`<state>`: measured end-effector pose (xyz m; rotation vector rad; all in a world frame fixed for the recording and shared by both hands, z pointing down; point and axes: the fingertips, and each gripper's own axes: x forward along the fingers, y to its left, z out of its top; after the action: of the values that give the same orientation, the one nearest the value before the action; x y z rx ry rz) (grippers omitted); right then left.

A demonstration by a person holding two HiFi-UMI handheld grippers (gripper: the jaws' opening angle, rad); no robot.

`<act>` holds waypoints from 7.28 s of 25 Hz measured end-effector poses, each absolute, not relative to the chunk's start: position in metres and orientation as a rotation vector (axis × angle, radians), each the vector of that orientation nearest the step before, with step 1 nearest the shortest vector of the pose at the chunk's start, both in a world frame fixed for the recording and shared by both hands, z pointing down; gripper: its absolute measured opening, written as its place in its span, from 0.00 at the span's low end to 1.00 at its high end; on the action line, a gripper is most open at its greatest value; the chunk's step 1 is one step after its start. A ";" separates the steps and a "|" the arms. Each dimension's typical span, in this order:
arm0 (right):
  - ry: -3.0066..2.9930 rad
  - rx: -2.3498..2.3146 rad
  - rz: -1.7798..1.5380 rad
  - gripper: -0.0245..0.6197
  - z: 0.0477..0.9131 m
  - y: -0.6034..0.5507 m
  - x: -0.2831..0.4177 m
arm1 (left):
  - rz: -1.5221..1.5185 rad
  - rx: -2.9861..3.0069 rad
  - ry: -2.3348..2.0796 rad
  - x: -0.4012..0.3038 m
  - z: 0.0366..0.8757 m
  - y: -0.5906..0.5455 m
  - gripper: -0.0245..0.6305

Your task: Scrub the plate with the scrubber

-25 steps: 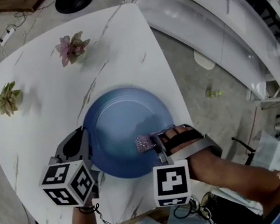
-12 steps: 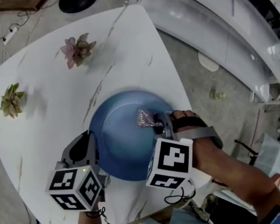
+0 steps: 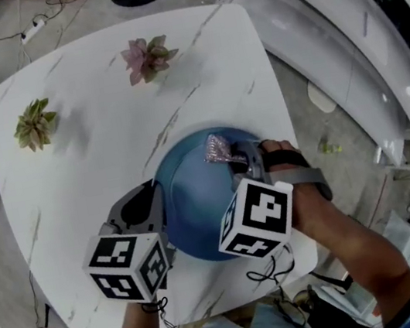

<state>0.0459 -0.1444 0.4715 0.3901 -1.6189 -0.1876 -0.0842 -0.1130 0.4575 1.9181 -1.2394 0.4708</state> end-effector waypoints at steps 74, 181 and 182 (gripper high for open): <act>-1.630 0.310 -0.109 0.16 0.470 -0.071 0.075 | 0.481 1.923 -1.236 -0.085 0.458 -0.115 0.06; -1.737 0.055 -0.329 0.16 0.469 -0.041 0.020 | 0.483 1.911 -1.251 -0.085 0.461 -0.118 0.06; -1.725 0.018 -0.305 0.16 0.469 -0.032 0.026 | 0.481 1.911 -1.255 -0.085 0.462 -0.118 0.06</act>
<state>0.0256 -0.0317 0.4693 0.0181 -1.7251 -0.3053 -0.0849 -0.1183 0.4616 1.9110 -1.2551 0.4812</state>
